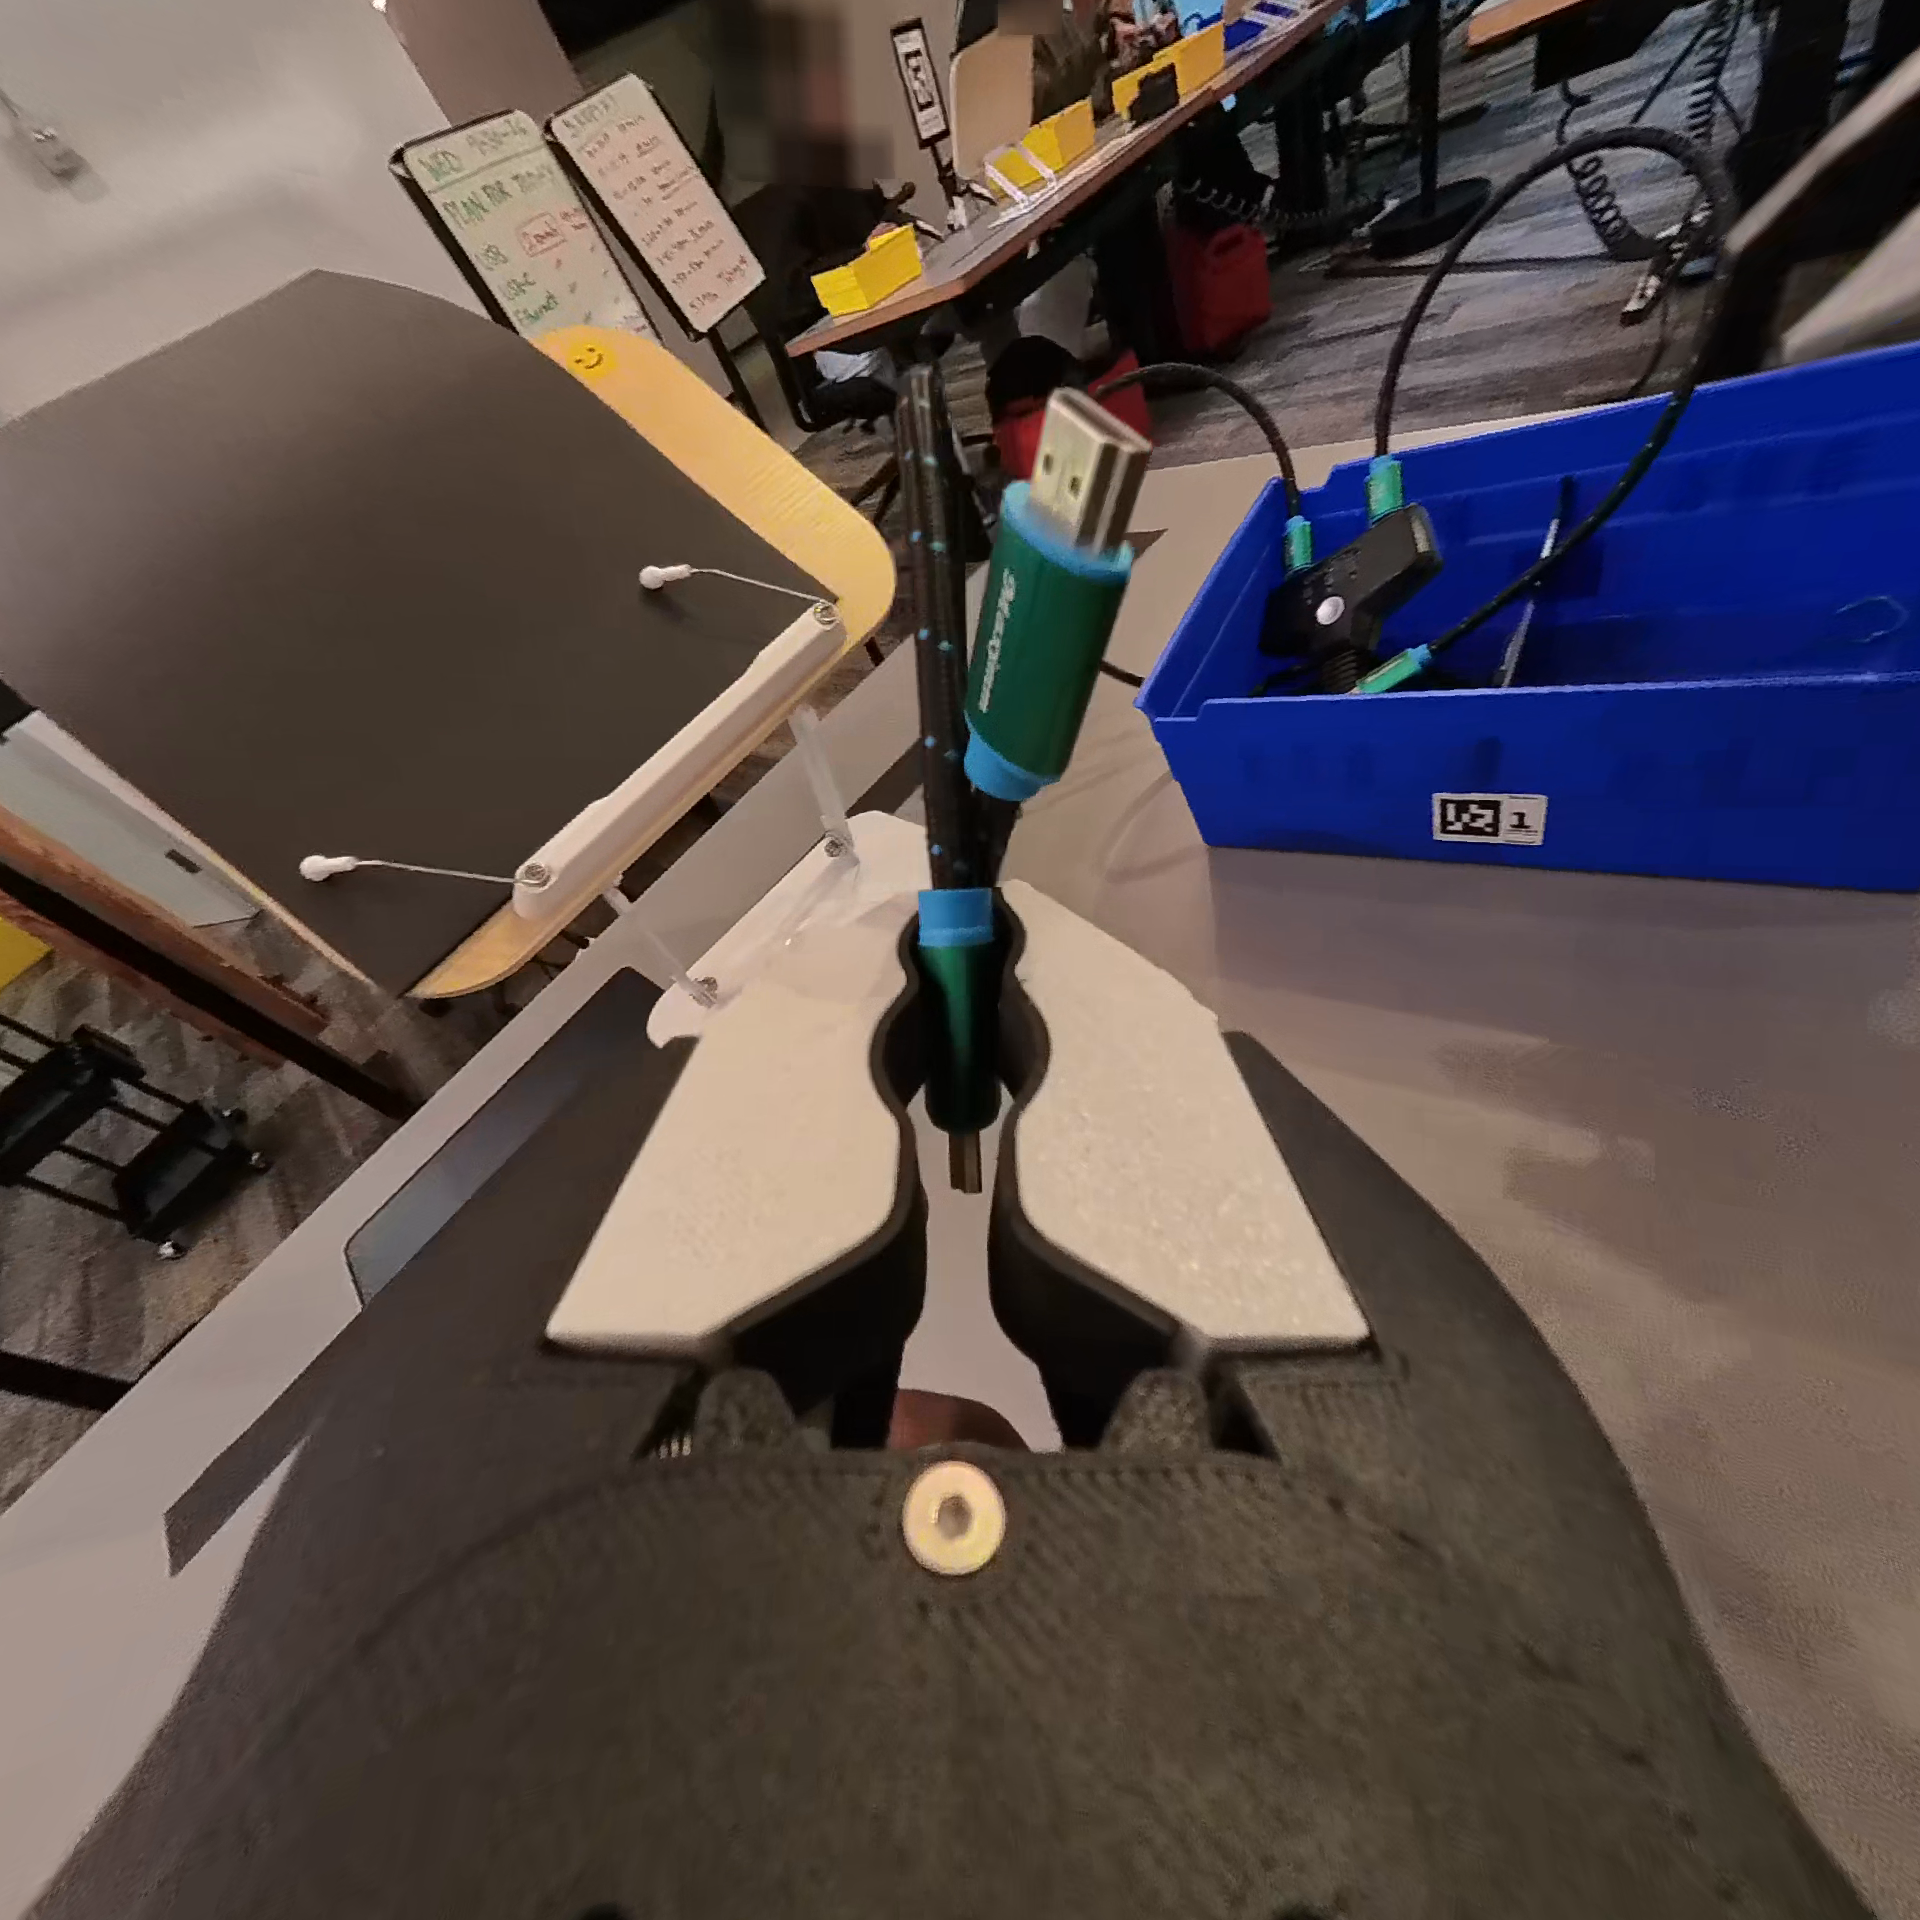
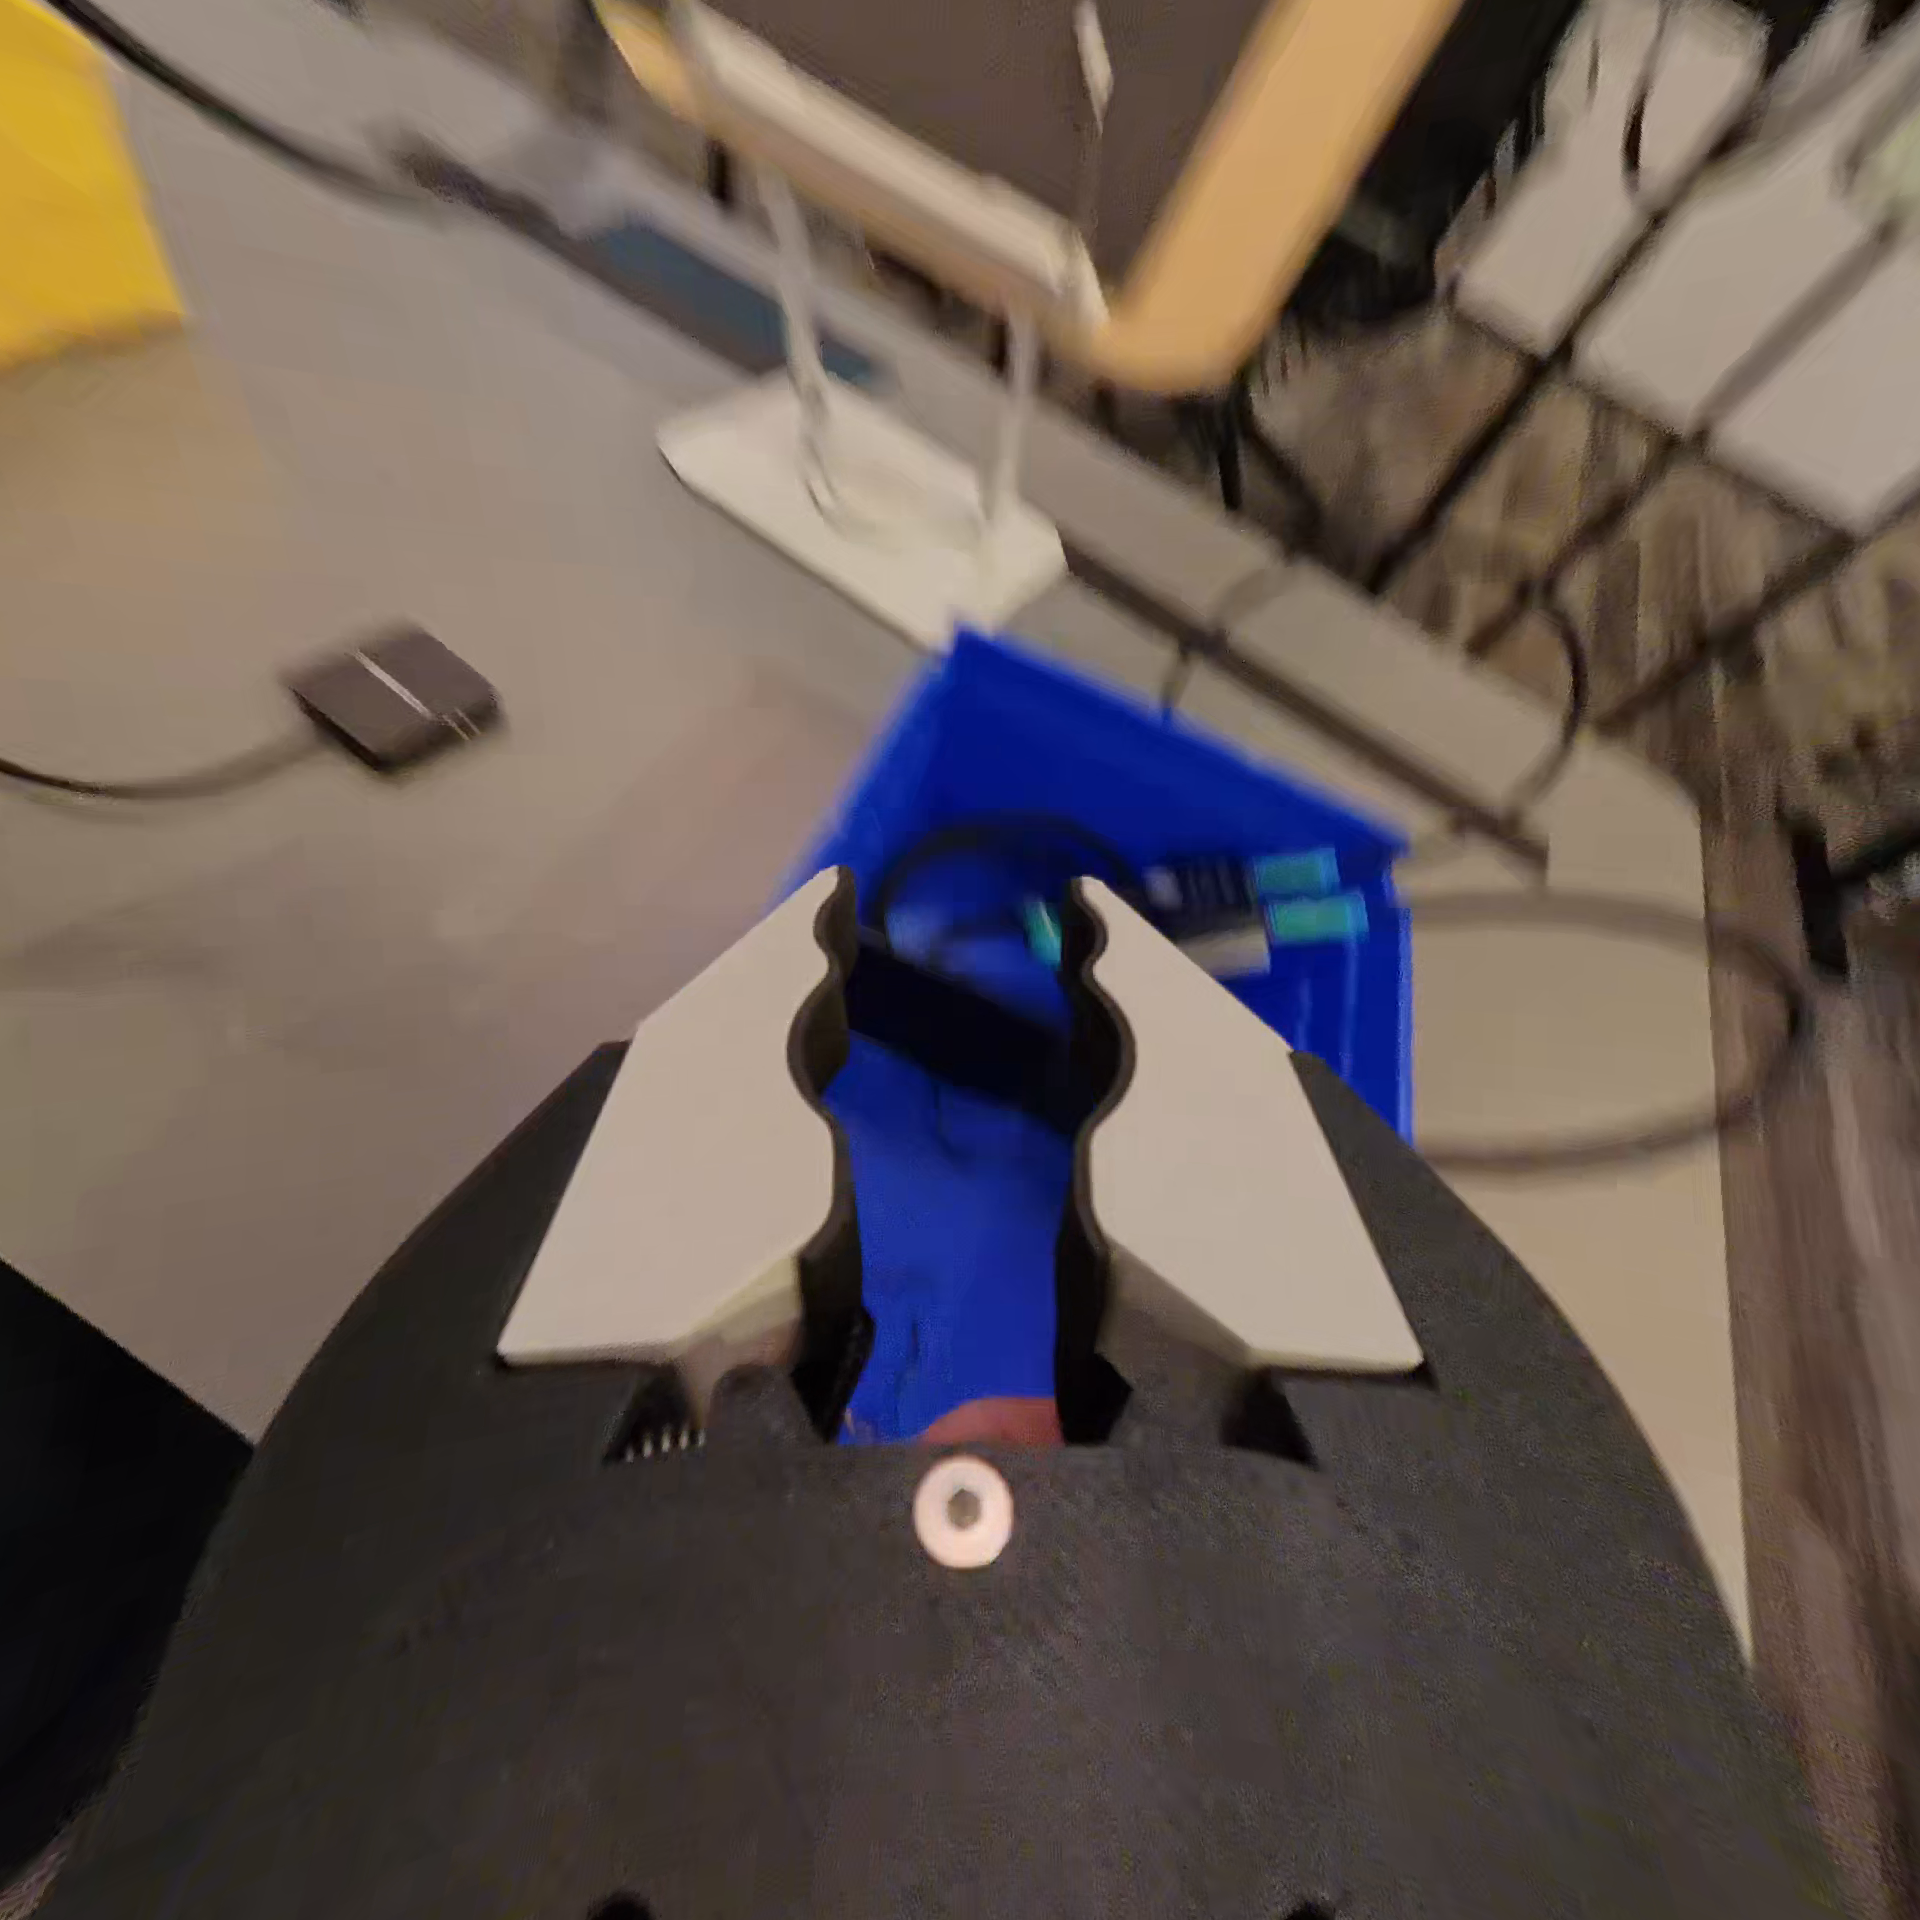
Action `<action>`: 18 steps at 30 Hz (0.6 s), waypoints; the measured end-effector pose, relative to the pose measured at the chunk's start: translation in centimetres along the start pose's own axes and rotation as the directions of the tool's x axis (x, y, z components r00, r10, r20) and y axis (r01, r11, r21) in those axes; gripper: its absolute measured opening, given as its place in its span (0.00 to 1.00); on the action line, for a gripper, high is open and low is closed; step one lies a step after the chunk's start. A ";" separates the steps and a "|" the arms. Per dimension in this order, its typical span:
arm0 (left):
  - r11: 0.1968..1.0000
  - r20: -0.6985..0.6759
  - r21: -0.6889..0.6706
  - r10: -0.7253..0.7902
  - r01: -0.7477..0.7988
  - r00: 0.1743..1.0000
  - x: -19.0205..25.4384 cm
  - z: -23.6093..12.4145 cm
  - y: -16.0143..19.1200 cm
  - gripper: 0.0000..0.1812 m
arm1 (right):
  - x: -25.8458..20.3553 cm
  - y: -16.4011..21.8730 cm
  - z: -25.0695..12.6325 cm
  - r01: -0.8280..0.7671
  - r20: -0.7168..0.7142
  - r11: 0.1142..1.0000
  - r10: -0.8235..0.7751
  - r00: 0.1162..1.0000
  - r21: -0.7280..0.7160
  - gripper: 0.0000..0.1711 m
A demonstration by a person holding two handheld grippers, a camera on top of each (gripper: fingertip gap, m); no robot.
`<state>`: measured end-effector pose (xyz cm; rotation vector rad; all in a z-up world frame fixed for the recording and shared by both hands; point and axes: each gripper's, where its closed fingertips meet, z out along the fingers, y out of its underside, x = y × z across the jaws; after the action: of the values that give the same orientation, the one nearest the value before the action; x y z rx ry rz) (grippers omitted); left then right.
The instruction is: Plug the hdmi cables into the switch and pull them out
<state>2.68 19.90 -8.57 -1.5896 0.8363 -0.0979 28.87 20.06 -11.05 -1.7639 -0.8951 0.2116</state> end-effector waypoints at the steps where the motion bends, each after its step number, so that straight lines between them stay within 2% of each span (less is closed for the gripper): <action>1: 1.000 -0.014 -0.002 0.014 -0.014 1.000 0.3 0.0 0.0 0.04 | -1.7 -2.5 0.2 0.050 0.037 0.996 -0.053 0.998 0.073 0.22; 2: 1.000 -0.030 -0.011 0.029 -0.029 0.999 0.7 0.0 0.0 0.04 | -3.4 -4.9 0.4 0.106 0.062 0.985 -0.115 0.991 0.137 0.23; 5: 0.994 -0.086 -0.045 0.094 -0.098 0.992 1.9 0.0 0.2 0.04 | -9.7 -11.3 0.7 0.263 0.108 0.891 -0.322 0.941 0.369 0.16; 8: 0.972 -0.113 -0.081 0.213 -0.222 0.971 2.9 -0.2 0.4 0.04 | -15.2 -14.4 1.5 0.415 0.105 0.779 -0.517 0.850 0.470 0.16; 11: 0.924 -0.134 -0.110 0.351 -0.365 0.927 3.7 -0.5 0.8 0.04 | -16.9 -14.8 3.9 0.632 0.009 0.658 -0.696 0.718 0.409 0.19; 14: 0.867 -0.106 -0.175 0.455 -0.467 0.884 2.9 -0.5 1.8 0.04 | -18.1 -14.6 5.3 0.691 0.042 0.593 -0.770 0.636 0.412 0.20; 16: 0.863 -0.121 -0.177 0.457 -0.472 0.881 2.8 -0.7 2.0 0.04 | -18.1 -14.3 5.7 0.694 0.086 0.596 -0.780 0.620 0.404 0.22; 18: 0.865 -0.123 -0.161 0.460 -0.475 0.879 2.7 -0.9 1.6 0.04 | -18.1 -13.3 5.7 0.659 0.196 0.639 -0.761 0.619 0.397 0.22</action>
<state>3.46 17.68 -10.86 -1.5170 1.3073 0.2757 6.93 13.98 -6.66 -0.9780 -1.6849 0.1100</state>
